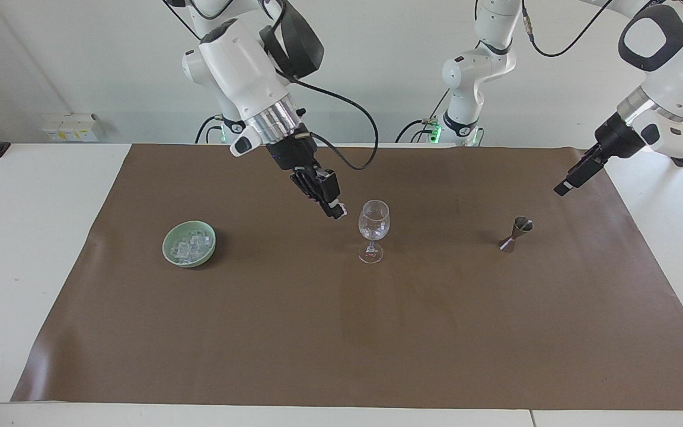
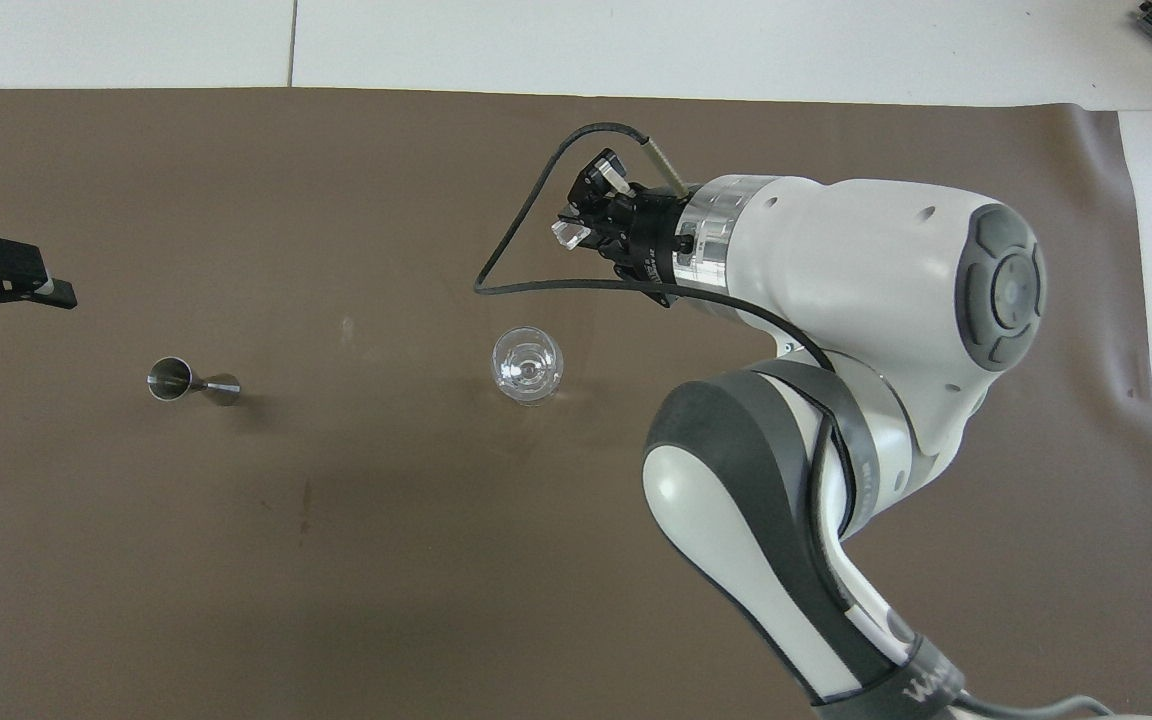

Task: Pour wine and add ice with both arms

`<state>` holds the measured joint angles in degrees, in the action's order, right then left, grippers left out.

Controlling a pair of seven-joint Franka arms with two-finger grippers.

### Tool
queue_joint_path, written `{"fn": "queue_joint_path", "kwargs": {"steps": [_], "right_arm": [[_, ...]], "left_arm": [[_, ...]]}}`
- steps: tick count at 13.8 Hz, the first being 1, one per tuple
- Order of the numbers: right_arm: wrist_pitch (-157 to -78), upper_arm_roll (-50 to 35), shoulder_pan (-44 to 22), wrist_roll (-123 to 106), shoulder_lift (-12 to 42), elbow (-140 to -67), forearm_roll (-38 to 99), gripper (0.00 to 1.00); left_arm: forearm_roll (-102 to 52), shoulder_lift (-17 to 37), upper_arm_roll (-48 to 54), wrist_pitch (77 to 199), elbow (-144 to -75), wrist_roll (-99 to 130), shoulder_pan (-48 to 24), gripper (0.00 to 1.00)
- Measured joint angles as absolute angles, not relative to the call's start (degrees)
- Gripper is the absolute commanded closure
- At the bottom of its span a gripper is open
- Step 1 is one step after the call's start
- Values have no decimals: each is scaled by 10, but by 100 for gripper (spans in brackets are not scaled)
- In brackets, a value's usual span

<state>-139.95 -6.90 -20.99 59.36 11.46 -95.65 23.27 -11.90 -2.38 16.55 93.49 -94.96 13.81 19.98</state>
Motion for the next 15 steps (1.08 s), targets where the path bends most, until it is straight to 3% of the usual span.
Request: {"fn": "queue_joint_path", "kwargs": {"steps": [6,15], "right_arm": [[-1400,-69,-241,592,119,-985,232,100],[-1400,-69,-261,586,102,-1029,229,97]], "left_arm": [[-45,-41,167,934,-951,64,134,0],[-38,-45,166,918,-956,-14,124,0]]}}
